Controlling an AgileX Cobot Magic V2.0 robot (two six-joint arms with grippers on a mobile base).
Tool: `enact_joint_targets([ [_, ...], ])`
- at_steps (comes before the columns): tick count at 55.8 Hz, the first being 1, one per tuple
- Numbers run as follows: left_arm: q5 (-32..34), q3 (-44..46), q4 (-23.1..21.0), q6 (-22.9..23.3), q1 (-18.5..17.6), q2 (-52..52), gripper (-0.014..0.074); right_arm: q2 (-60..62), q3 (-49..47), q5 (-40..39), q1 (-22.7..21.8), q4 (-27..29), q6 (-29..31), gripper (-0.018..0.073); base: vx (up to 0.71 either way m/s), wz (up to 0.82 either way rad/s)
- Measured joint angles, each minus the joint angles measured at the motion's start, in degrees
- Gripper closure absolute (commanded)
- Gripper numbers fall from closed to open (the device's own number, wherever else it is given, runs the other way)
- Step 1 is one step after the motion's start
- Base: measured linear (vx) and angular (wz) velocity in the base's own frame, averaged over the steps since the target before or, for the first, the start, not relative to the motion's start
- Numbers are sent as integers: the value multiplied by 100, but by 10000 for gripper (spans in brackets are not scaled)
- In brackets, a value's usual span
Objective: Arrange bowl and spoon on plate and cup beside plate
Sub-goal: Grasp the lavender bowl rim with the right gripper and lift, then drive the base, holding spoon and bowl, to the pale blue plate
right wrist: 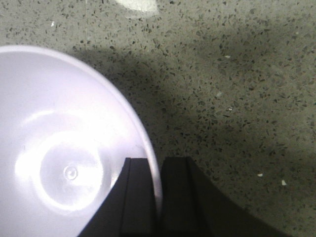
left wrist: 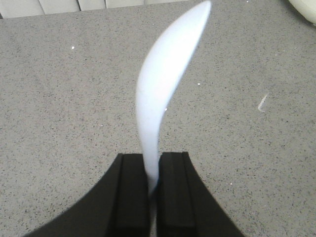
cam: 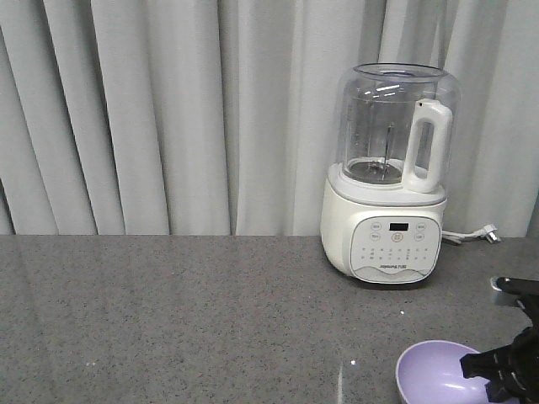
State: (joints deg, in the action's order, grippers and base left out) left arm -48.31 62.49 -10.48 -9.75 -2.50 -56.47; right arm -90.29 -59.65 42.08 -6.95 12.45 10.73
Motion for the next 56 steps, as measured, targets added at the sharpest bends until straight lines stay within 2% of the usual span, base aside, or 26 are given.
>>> enact_joint_targets([
  [11, 6, 0, 0, -13, 0, 0, 603, 899, 0, -42, 0, 25, 302, 568, 0, 0],
  [20, 406, -89, -194, -299, 0, 298, 603, 2227, 0, -349, 0, 550, 1231, 568, 0, 0],
  [32, 1550, -760, -855, -967, 0, 1544, 603, 4001, 156, -732, 0, 1769, 2619, 568, 0, 0],
  [49, 2299, -2148, -929, -1072, 0, 3292, 603, 6053, 1694, -1652, 0, 4291, 4674, 568, 0, 0],
  [56, 2653, -2355, -948, -1072, 0, 3601, 603, 6281, 2004, -2031, 0, 4838, 5029, 568, 0, 0],
])
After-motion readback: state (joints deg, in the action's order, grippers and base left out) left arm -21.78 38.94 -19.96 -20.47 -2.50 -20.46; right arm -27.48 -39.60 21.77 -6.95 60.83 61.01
